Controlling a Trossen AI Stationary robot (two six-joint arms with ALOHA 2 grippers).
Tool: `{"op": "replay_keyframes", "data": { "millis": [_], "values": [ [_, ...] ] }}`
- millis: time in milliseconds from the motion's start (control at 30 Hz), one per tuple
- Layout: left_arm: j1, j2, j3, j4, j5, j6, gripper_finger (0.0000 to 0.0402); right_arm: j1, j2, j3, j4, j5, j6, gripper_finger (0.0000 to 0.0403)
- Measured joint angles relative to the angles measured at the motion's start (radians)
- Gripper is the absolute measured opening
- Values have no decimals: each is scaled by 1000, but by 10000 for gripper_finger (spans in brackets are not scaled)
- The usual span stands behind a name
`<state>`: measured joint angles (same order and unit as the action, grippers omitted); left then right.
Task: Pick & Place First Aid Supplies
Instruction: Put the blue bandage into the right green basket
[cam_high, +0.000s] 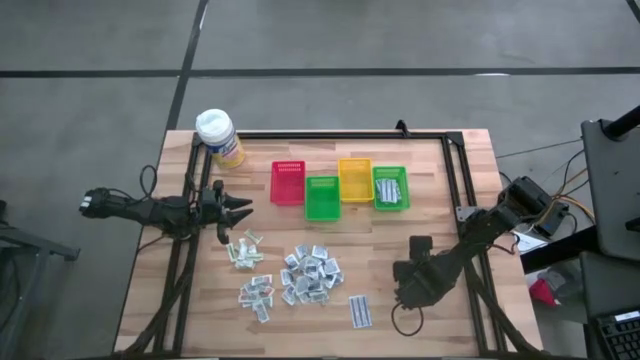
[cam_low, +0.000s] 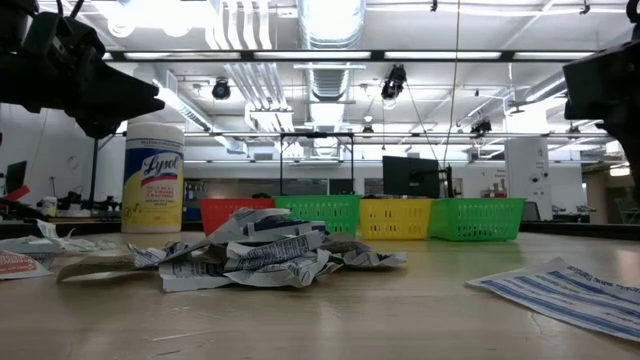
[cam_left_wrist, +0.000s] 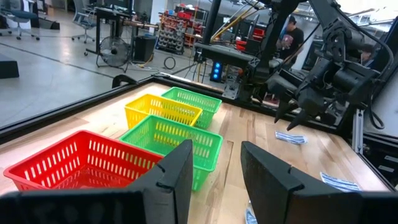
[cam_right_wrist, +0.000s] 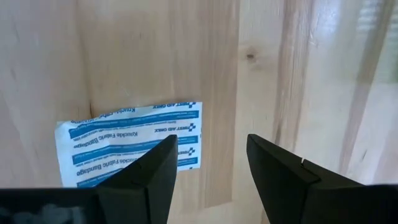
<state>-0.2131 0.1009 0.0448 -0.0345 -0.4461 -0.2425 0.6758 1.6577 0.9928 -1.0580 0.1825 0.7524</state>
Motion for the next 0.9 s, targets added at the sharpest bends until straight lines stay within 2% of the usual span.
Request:
{"op": "replay_keyframes", "data": {
  "millis": [900],
  "values": [
    [0,0,0,0,0,0,131,-5,5,-146,161,-48,11,192]
  ]
}}
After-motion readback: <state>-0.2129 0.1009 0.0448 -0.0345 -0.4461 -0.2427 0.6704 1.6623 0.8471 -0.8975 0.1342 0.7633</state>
